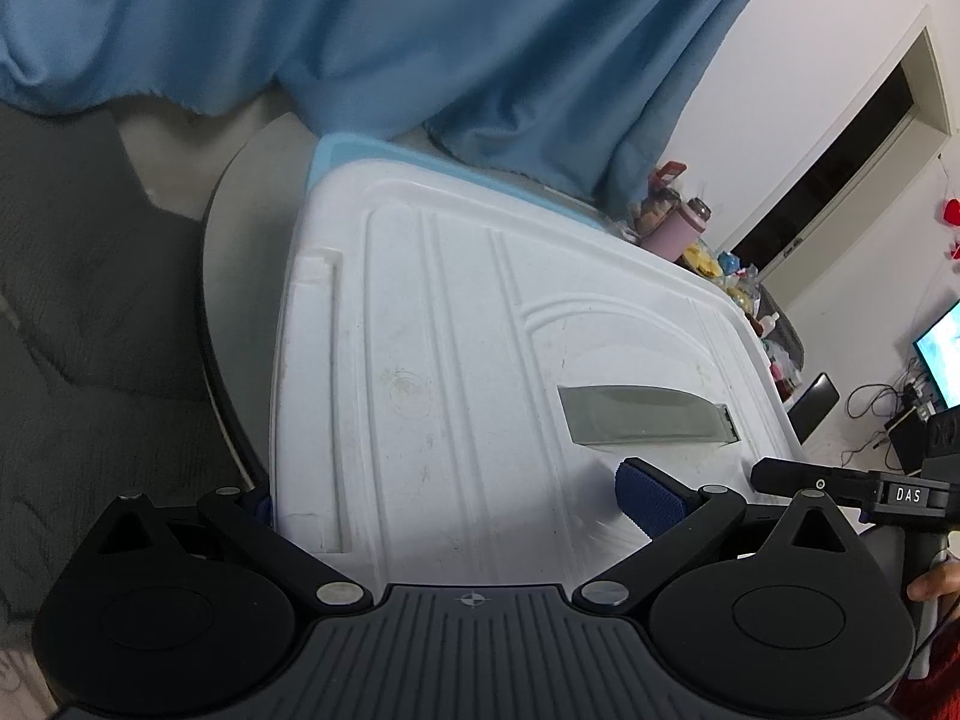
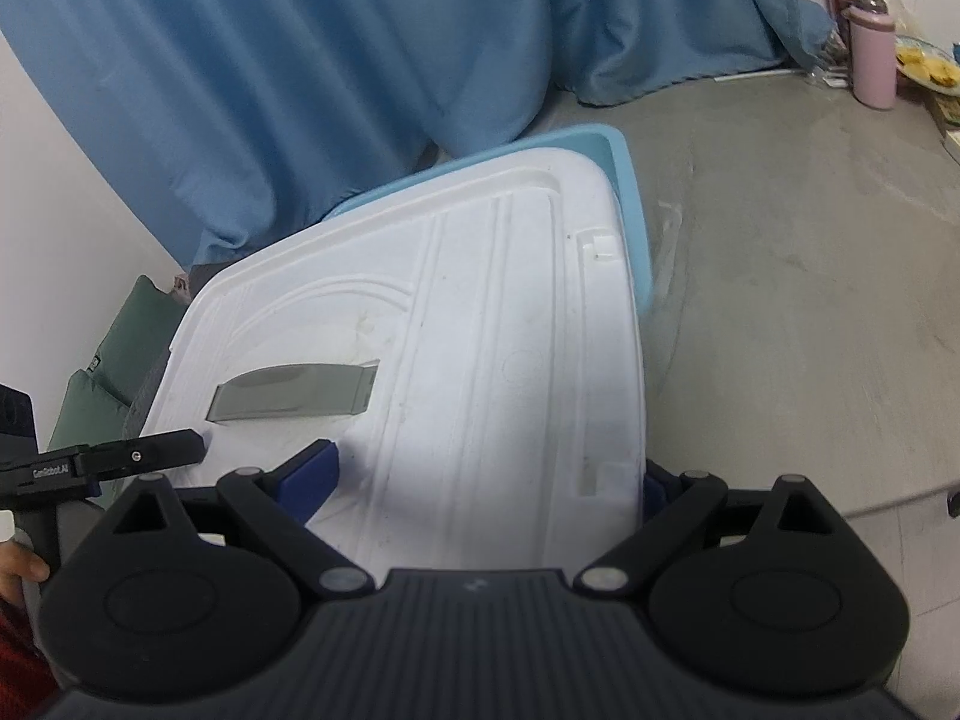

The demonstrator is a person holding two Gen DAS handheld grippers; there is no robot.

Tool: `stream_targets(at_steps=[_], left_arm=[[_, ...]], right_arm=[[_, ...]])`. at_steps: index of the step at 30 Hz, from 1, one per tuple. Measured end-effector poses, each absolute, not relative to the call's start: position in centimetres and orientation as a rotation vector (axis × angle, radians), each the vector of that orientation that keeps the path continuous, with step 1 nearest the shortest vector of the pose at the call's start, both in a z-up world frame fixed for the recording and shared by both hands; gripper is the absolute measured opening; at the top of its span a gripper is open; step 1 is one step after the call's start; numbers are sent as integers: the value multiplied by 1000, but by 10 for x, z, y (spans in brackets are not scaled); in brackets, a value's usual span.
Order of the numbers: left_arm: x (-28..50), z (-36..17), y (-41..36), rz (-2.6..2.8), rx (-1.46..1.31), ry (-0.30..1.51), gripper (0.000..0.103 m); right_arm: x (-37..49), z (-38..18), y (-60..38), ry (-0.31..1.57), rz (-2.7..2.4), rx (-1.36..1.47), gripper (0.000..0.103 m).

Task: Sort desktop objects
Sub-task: 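Lower the white lid with both tools onto the blue tub's rim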

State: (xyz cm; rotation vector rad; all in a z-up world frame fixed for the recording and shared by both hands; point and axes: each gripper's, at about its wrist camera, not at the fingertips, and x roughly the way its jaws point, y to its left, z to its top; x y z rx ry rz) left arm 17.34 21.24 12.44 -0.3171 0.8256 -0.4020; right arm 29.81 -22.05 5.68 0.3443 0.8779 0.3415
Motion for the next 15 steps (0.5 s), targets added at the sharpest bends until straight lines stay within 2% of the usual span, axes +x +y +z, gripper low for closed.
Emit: stream_targets(at_steps=[15], left_arm=[[255,139,211,-424,-299,836,103]], right_arm=[[340,58,-222,862,311,364,96]])
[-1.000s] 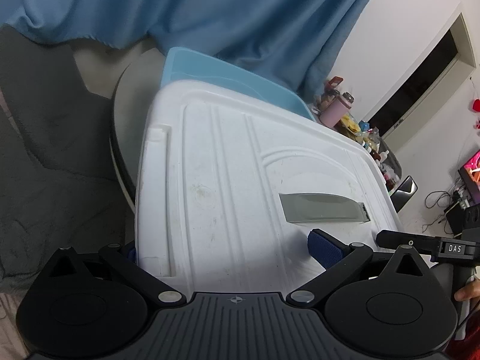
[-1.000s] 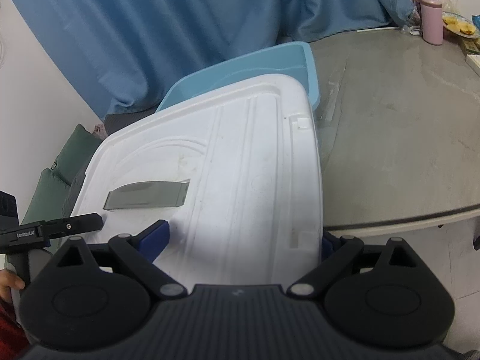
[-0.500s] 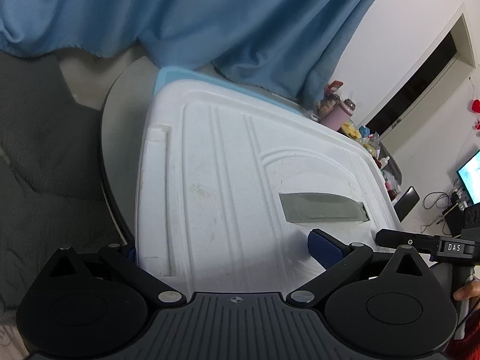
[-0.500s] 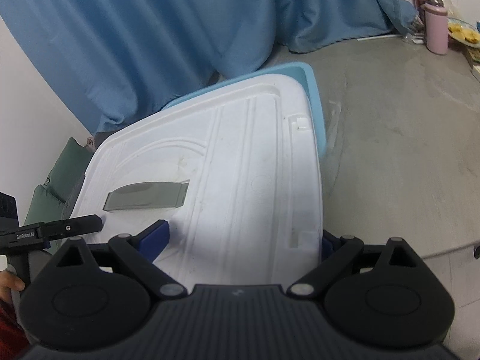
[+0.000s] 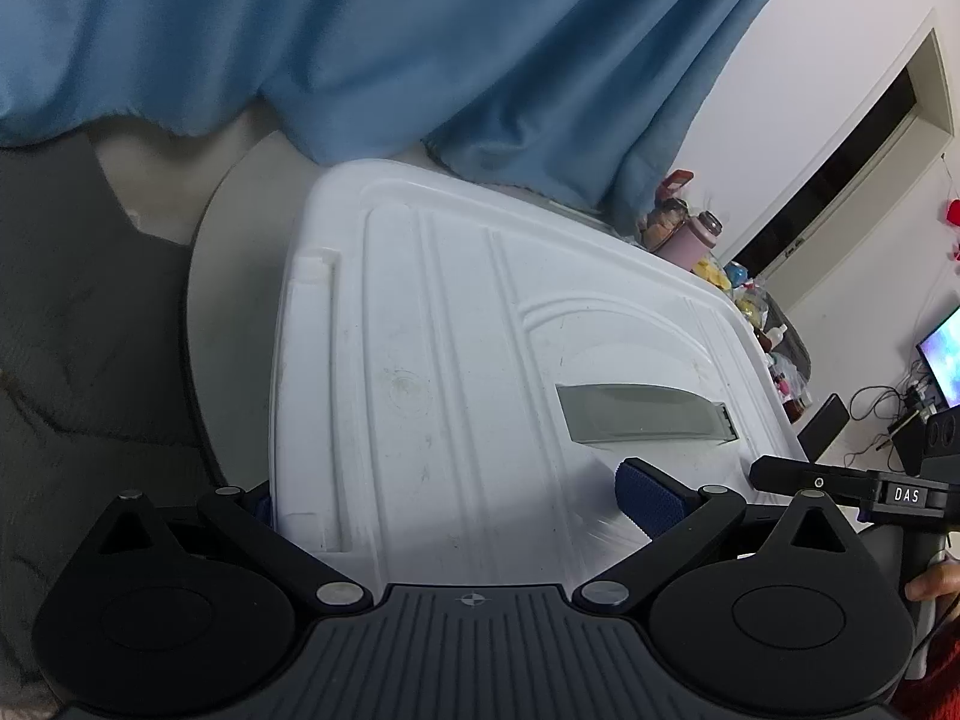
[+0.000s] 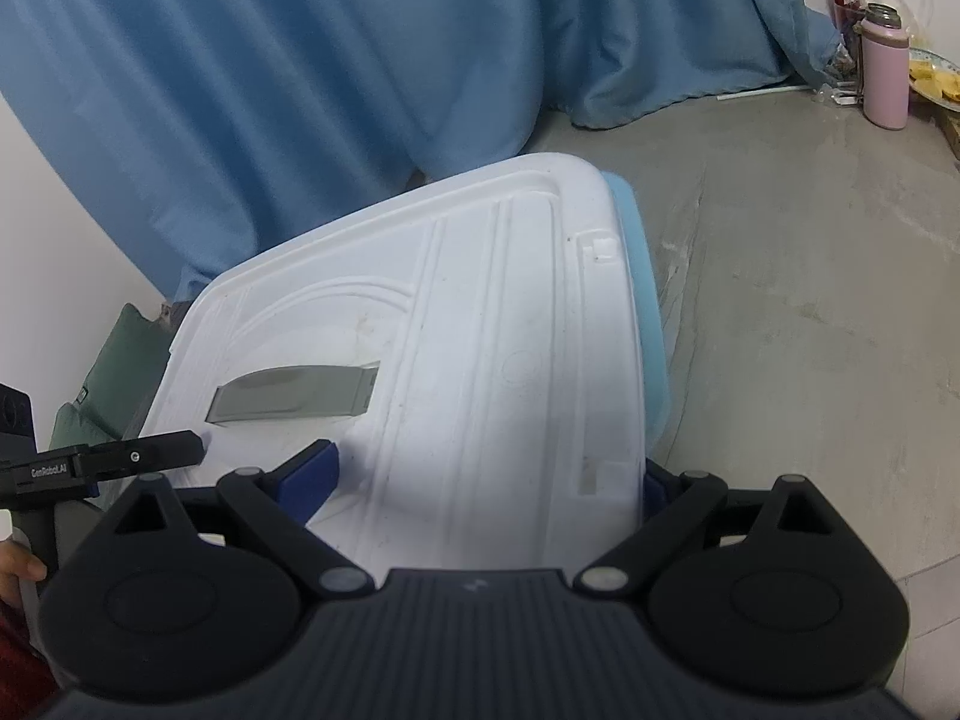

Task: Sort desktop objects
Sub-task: 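Lower the white lid with both tools onto the blue tub's rim, then open both tools and release the lid seated on the tub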

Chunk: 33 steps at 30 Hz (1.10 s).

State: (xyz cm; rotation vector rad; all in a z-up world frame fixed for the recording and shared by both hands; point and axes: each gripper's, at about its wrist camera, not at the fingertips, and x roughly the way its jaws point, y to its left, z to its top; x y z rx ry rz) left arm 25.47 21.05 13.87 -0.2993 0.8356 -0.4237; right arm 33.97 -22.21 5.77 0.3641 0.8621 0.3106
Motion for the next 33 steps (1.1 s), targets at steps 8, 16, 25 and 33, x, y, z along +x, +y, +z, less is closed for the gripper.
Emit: stream_targets(at_steps=[8,16,25,33], left_arm=[[291,139,199,-416,-308,845,103],[316,136,193,-398,-301,849,103],[342,124,204,-389,-403,891,103],[354,131,205,-379,-412,886,103]], right_arm=[[352,58,-263,873,316,365,96],[393,57,-223,887,325,383,96],[405,63,-206,935,254,348,96],[396,79,-200,930,236,297,96]])
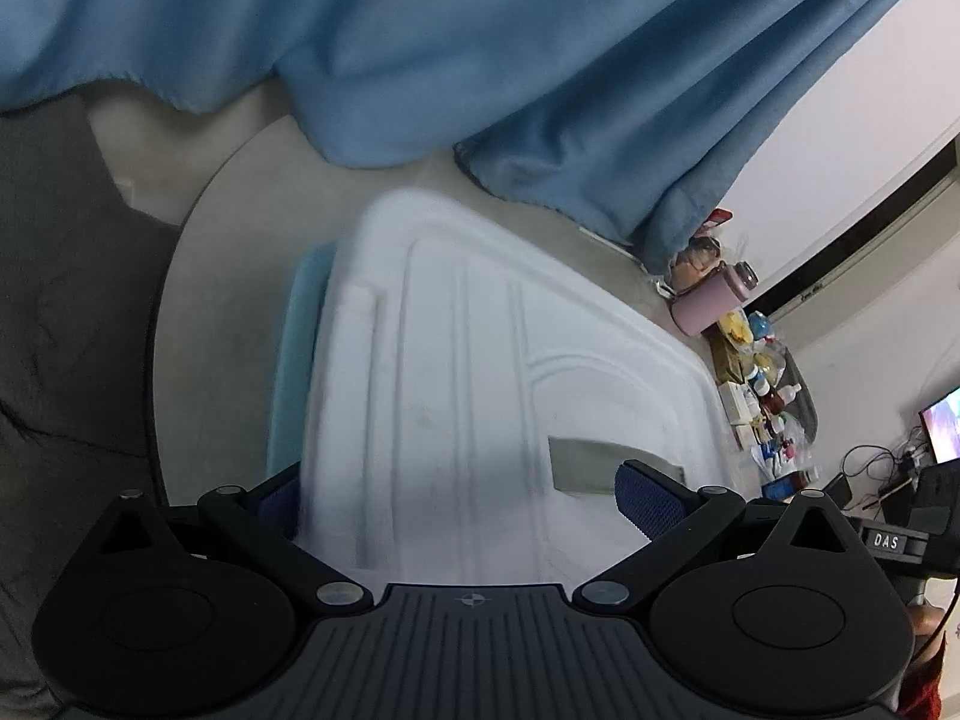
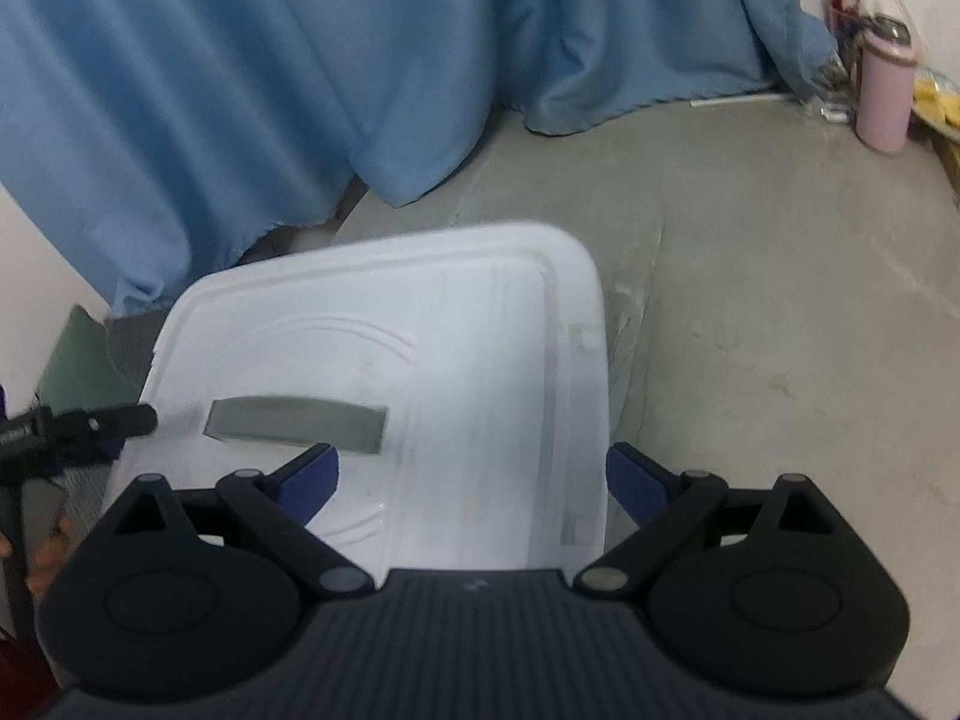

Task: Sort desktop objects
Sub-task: 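Open both tools and release the lid seated on the tub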

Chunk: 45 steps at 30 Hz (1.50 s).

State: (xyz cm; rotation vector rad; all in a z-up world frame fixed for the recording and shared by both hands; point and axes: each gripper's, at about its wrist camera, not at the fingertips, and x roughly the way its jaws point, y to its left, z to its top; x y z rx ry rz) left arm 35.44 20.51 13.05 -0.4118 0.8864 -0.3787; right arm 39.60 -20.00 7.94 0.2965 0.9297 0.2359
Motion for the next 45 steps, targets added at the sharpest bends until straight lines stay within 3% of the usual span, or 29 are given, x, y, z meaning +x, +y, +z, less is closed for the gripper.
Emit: stream_targets(at_steps=[11,25,28,31,45], left_arm=[[359,140,226,-253,-381,881,103],[375,140,192,-137,-71,974,103],[377,139,193,-137,-62,978,103],[377,139,198,-138,-67,977,103],[376,132,209,-83,-59,968,103]], right_arm=[[406,80,-160,954,226,293,96],[430,64,-122,1016,194,322,96],[438,59,-114,1027,214,322,94],[443,57,-104,1042,206,291,81],[464,53,-85,1029,187,213,80]])
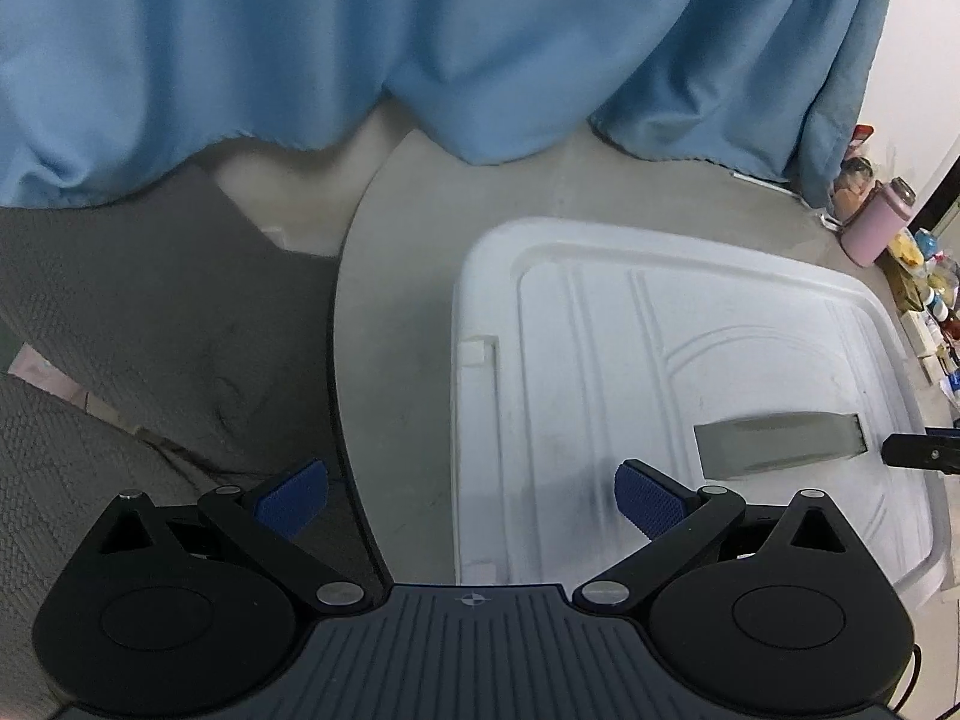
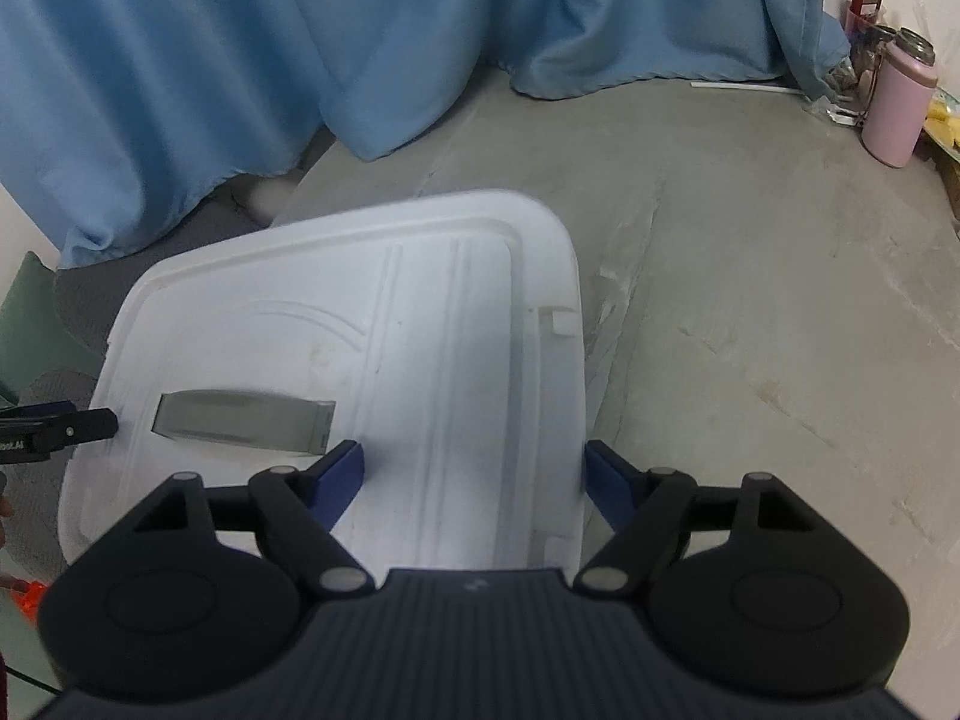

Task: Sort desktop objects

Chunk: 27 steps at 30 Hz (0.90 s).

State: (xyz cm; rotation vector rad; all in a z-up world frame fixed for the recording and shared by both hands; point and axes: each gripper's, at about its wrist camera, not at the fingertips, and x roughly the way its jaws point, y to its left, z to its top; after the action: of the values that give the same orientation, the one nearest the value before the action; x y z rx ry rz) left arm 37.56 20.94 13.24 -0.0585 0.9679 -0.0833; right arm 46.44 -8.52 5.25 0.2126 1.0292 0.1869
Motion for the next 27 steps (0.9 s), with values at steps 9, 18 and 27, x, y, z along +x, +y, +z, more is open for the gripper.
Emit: stream_targets(at_steps=[9,18,27], left_arm=[[375,129,205,-99,-45,951,103],[359,134,204,-131,-44,920,103],[322,146,197,-134,-56,856,103]], right_arm=[[459,53,-76,1010,149,182,80],[449,64,-66,959,84,149,80],[417,80,-54,885,52,135,81]])
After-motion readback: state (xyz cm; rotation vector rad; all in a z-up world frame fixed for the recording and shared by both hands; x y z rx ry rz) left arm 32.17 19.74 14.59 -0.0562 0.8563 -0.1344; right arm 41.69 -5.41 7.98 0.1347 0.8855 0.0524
